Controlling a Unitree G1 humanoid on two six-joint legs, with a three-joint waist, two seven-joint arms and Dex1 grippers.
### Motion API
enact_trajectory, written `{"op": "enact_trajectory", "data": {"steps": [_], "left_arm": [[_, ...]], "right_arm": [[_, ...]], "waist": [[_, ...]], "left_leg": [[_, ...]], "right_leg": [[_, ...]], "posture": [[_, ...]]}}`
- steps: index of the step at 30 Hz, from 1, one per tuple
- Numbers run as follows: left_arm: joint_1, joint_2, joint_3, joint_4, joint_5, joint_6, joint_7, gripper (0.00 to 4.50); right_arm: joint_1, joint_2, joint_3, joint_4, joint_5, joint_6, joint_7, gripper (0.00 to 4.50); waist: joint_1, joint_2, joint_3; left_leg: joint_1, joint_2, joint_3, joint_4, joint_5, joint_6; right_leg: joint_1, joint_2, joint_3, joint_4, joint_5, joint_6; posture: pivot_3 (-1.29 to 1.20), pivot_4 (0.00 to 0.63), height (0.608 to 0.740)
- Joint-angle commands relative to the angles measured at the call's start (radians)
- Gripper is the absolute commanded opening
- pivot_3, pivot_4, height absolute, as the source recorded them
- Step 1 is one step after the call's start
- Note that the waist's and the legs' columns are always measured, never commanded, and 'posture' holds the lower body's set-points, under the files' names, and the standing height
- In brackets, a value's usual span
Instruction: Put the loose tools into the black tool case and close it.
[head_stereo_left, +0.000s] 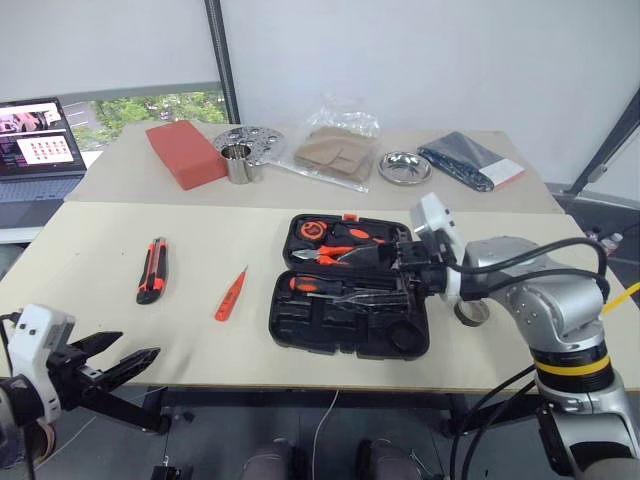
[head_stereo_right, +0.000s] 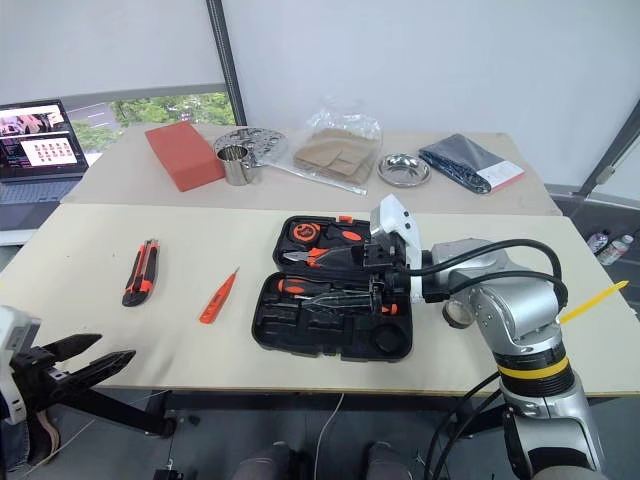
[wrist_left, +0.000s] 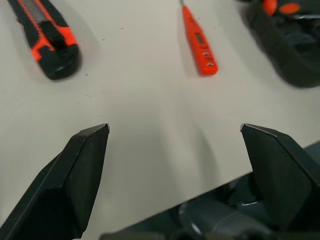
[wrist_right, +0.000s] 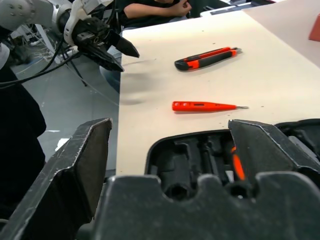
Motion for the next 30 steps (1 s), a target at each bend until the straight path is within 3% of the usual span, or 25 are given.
{"op": "enact_trajectory", "data": {"steps": [1,7,10,18,21,26,30], "left_arm": [[-0.212,0.044,-0.092,-0.012,-0.040,0.208,0.166,4.50],[-0.595,0.061,-0.356,0.108,0.007,0.528,0.346,4.50],[-0.709,0.072,-0.484,0.199,-0.005,0.540,0.362,4.50],[-0.806,0.028,-0.771,0.425,0.131,0.389,0.385,4.50],[-0.822,0.005,-0.826,0.514,0.162,0.323,0.364,3.87],[-0.880,-0.023,-0.810,0.648,0.195,0.260,0.342,2.05],[-0.923,0.045,-0.840,0.671,0.198,0.183,0.222,0.75]], "right_arm": [[0.016,-0.010,-0.017,-0.056,0.010,-0.038,-0.021,4.41],[0.081,-0.009,-0.022,-0.122,0.020,-0.033,-0.082,4.41],[0.110,-0.009,-0.019,-0.141,0.009,-0.029,-0.122,4.41],[0.165,-0.006,-0.034,-0.194,0.033,-0.020,-0.201,4.41],[0.183,-0.018,-0.040,-0.214,0.046,-0.019,-0.211,4.50],[0.228,-0.071,-0.063,-0.253,0.092,-0.009,-0.182,4.50],[0.274,-0.119,-0.097,-0.280,0.150,0.013,-0.171,4.50]], "waist": [[0.001,-0.002,-0.001],[-0.010,-0.008,-0.004],[-0.017,-0.010,-0.004],[-0.015,-0.009,-0.004],[-0.006,-0.009,-0.004],[0.014,-0.006,-0.005],[0.018,-0.007,-0.006]], "left_leg": [[0.000,0.000,0.000,0.000,0.001,-0.001],[-0.001,-0.001,0.001,-0.001,0.003,-0.001],[-0.001,0.000,0.001,-0.002,0.008,0.006],[0.000,0.001,0.002,-0.003,0.007,0.001],[0.001,0.001,0.001,-0.003,0.004,-0.003],[0.005,0.000,0.001,-0.003,0.005,-0.004],[0.004,0.000,0.000,-0.003,0.006,-0.004]], "right_leg": [[0.000,0.001,0.000,0.001,0.000,0.000],[0.001,0.006,0.004,0.009,0.004,-0.008],[0.000,0.010,0.004,0.009,0.003,-0.007],[-0.001,0.010,0.006,0.008,-0.001,-0.009],[0.001,0.008,0.006,0.009,-0.001,-0.009],[0.004,0.003,0.006,0.009,-0.004,-0.003],[0.003,0.001,0.007,0.009,-0.003,-0.003]], "posture": [[0.00,0.150,0.734],[0.00,0.150,0.734],[0.00,0.150,0.734],[0.00,0.150,0.734],[0.00,0.150,0.734],[0.00,0.150,0.734],[0.00,0.150,0.734]]}}
